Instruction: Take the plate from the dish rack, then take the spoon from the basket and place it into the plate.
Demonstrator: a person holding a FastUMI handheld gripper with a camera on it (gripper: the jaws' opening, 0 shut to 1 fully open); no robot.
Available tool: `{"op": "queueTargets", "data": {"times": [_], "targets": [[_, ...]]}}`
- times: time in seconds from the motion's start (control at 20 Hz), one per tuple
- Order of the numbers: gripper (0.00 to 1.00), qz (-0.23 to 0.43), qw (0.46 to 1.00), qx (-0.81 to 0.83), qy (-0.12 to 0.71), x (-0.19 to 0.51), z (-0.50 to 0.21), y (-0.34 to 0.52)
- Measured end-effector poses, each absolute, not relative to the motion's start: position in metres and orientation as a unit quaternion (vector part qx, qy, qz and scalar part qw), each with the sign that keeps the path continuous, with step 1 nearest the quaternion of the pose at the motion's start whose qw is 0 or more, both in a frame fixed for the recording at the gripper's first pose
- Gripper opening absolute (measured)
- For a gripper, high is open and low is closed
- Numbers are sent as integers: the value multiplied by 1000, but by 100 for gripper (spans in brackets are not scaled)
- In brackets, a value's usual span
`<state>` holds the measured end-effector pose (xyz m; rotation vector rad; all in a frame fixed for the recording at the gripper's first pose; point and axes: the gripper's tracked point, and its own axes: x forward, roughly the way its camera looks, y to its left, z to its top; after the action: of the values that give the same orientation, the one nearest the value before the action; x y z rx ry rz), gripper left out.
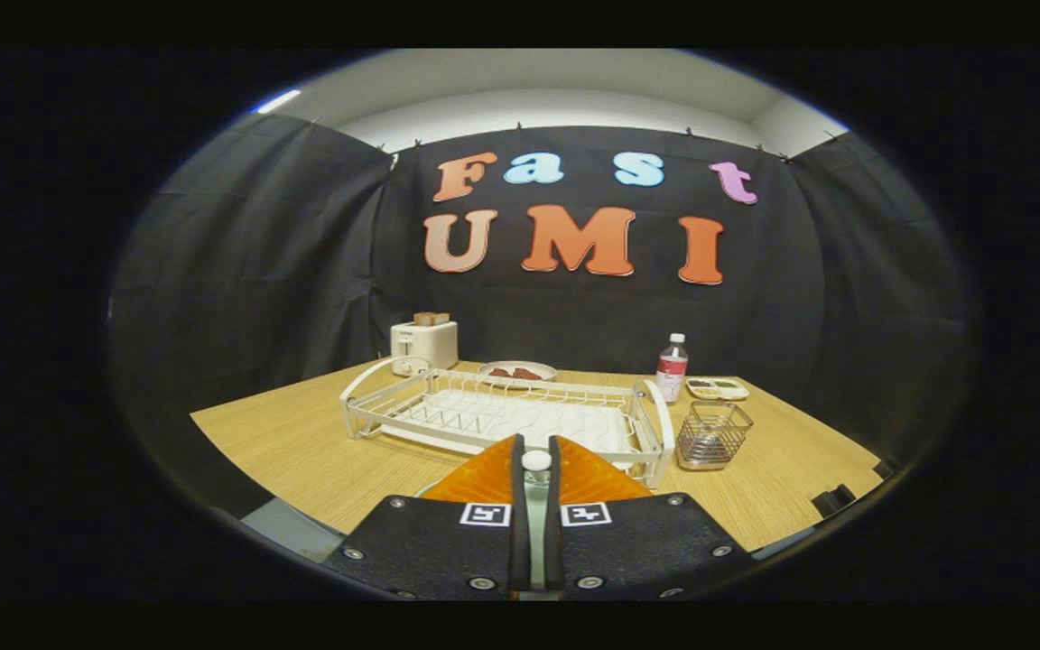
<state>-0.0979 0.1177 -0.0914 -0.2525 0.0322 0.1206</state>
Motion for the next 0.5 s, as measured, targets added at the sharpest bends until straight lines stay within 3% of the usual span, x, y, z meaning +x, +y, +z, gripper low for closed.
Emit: {"op": "queueTargets", "data": {"times": [0.25, 0.5], "targets": [[6, 66, 987, -143, 28, -93, -108, 120], [16, 74, 987, -132, 46, -92, -115, 121]]}}
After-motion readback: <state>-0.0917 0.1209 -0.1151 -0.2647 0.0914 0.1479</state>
